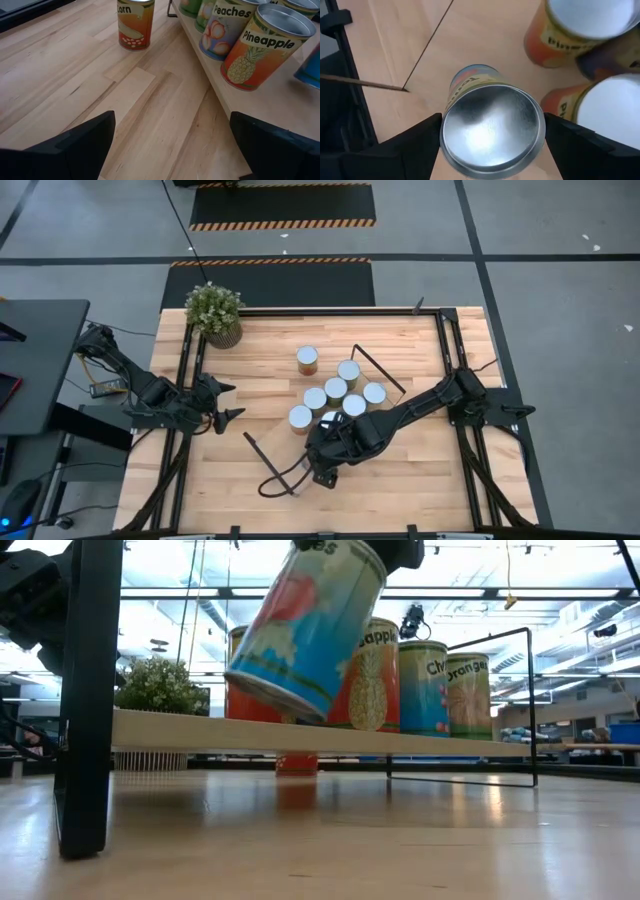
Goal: Pick and place cans onto a shelf
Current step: Put the canned tomatoes on the shelf
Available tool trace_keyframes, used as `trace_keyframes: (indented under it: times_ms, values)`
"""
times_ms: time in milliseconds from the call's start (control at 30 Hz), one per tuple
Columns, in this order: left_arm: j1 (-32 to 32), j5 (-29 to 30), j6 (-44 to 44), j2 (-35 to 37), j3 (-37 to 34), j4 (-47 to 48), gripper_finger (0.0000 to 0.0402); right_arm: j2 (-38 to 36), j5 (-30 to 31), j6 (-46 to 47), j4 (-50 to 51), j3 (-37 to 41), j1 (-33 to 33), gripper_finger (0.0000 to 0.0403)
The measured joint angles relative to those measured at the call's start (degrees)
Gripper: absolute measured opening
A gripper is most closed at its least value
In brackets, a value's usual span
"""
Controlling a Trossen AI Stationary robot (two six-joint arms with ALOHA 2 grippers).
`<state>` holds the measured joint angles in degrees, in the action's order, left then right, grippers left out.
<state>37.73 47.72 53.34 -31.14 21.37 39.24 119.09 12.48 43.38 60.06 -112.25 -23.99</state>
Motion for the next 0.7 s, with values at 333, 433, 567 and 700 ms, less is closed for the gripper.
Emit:
trace_keyframes:
  times_ms: [333, 433, 567, 700]
  values:
    - [0.0, 0.0, 0.0, 0.0, 0.0, 0.0, 0.0400, 0.0, 1.2, -3.5, -2.6, 1.0, 0.1, 0.0352]
    - [0.0, 0.0, 0.0, 0.0, 0.0, 0.0, 0.0400, -0.1, 1.2, -3.9, -3.1, 1.0, 0.3, 0.0358]
    - [0.0, 0.0, 0.0, 0.0, 0.0, 0.0, 0.0400, -0.1, 1.9, -4.0, -3.2, 1.0, 0.6, 0.0360]
    - [0.0, 0.0, 0.0, 0.0, 0.0, 0.0, 0.0400, -0.1, 2.7, -4.5, -3.6, 1.0, 0.6, 0.0360]
